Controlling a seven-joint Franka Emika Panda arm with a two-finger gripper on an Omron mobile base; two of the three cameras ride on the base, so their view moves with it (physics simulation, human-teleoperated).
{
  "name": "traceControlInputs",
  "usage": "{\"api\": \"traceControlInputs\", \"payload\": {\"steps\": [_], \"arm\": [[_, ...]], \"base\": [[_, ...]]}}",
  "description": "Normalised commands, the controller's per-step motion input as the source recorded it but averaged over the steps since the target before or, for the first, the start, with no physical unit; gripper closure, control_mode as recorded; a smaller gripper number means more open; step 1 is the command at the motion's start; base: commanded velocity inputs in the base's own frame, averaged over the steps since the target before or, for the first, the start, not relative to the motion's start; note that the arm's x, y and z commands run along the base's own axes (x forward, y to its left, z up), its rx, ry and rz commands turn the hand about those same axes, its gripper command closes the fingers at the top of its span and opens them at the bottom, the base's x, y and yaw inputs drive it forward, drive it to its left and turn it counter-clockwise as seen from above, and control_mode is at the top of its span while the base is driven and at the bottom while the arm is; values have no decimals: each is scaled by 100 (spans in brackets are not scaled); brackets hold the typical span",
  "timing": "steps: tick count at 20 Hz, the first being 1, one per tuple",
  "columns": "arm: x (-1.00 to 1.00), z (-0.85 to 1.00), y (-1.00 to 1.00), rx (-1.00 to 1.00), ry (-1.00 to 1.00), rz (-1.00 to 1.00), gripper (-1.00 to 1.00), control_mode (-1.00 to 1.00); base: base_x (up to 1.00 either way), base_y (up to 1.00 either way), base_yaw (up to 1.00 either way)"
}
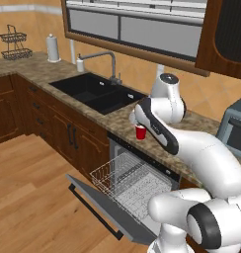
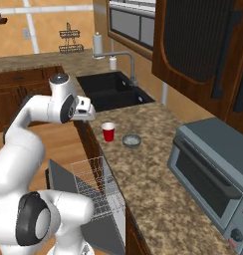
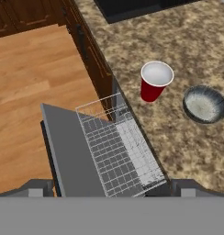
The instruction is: Pick up the cup and bowl from the counter, place them in the dishwasher, and close the dishwasher door.
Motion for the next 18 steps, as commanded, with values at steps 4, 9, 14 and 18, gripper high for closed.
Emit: {"api": "traceControlInputs", "payload": {"steps": [4,9,14,18], "arm": [[54,-27,0,0,0,0,-100,-100],[43,-38,1,0,0,2,-100,-100],[47,-42,0,0,0,0,-100,-100],[54,-20,0,0,0,-1,-100,-100]], "base": [[0,0,0],[0,0,0],[0,0,0],[0,0,0]]}}
